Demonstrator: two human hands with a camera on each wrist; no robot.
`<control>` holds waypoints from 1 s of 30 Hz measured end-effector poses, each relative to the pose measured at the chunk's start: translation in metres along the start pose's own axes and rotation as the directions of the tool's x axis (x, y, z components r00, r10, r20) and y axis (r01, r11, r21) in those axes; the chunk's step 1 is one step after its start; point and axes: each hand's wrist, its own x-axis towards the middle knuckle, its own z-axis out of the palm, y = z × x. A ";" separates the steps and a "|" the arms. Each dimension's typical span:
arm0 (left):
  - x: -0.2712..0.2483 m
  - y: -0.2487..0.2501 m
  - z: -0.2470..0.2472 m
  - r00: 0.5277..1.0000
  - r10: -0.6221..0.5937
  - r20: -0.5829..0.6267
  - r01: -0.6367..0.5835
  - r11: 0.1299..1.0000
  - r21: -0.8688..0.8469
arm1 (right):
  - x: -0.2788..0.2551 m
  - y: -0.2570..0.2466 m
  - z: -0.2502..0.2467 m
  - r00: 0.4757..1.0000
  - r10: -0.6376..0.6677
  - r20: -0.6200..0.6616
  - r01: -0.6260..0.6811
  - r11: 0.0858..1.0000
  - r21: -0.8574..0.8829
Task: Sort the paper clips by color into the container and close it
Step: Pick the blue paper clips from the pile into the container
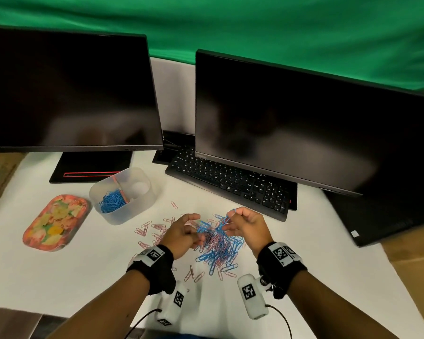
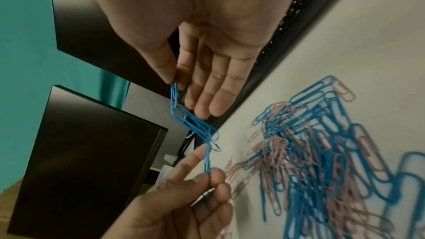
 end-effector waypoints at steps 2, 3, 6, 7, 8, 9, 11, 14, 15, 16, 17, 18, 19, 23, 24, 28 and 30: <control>-0.002 0.002 -0.001 1.000 -0.015 0.018 0.016 1.000 -0.026 | -0.001 -0.008 0.004 0.999 0.016 0.029 -0.017 0.999 0.042; -0.003 0.004 -0.001 0.999 -0.033 0.018 0.034 0.998 -0.060 | -0.001 -0.012 0.006 0.999 0.019 0.042 -0.021 0.999 0.048; -0.003 0.007 0.001 0.996 -0.089 -0.010 0.086 0.978 -0.191 | -0.002 -0.026 0.013 0.996 0.017 0.083 -0.020 0.999 0.033; -0.003 0.008 0.002 0.994 -0.111 -0.021 0.102 0.961 -0.256 | -0.002 -0.030 0.015 0.995 0.018 0.096 -0.020 0.999 0.025; -0.002 0.009 0.004 0.990 -0.140 -0.036 0.121 0.936 -0.329 | -0.001 -0.034 0.018 0.994 0.020 0.109 -0.022 1.000 0.019; -0.001 0.010 0.005 0.984 -0.170 -0.051 0.135 0.902 -0.409 | 0.000 -0.037 0.021 0.992 0.021 0.125 -0.023 1.000 0.009; -0.003 0.014 0.008 0.978 -0.204 -0.045 0.143 0.811 -0.567 | 0.001 -0.041 0.028 0.987 0.024 0.159 -0.021 1.000 -0.018; -0.008 0.021 0.010 0.986 -0.162 0.049 0.146 0.673 -0.725 | 0.006 -0.042 0.041 0.979 0.037 0.201 -0.022 0.997 -0.078; -0.009 0.024 0.010 0.988 -0.137 0.072 0.144 0.639 -0.755 | 0.007 -0.042 0.046 0.977 0.034 0.209 -0.011 0.994 -0.110; -0.010 0.026 0.011 0.989 -0.122 0.085 0.143 0.608 -0.781 | 0.008 -0.042 0.050 0.977 0.027 0.211 0.005 0.988 -0.152; -0.010 0.028 0.011 0.988 -0.125 0.089 0.146 0.586 -0.797 | 0.010 -0.041 0.054 0.979 0.021 0.205 0.022 0.978 -0.205; -0.010 0.030 0.011 0.987 -0.131 0.092 0.151 0.572 -0.807 | 0.012 -0.040 0.056 0.981 0.013 0.191 0.039 0.963 -0.265; -0.010 0.032 0.011 0.986 -0.140 0.088 0.152 0.566 -0.810 | 0.014 -0.040 0.059 0.983 0.002 0.182 0.058 0.943 -0.327; -0.006 0.030 0.003 0.982 -0.173 0.081 0.165 0.548 -0.820 | 0.014 -0.047 0.066 0.959 -0.085 0.271 0.224 0.814 -0.536; -0.005 0.030 -0.001 0.981 -0.177 0.074 0.160 0.540 -0.827 | 0.013 -0.050 0.066 0.948 -0.109 0.298 0.266 0.785 -0.559; -0.010 0.041 -0.028 0.989 -0.146 -0.007 0.069 0.508 -0.859 | 0.019 -0.054 0.050 0.947 -0.215 0.240 0.318 0.740 -0.593; -0.011 0.045 -0.058 0.988 -0.115 -0.105 -0.033 0.507 -0.861 | 0.024 -0.047 0.033 0.960 -0.193 0.201 0.277 0.746 -0.606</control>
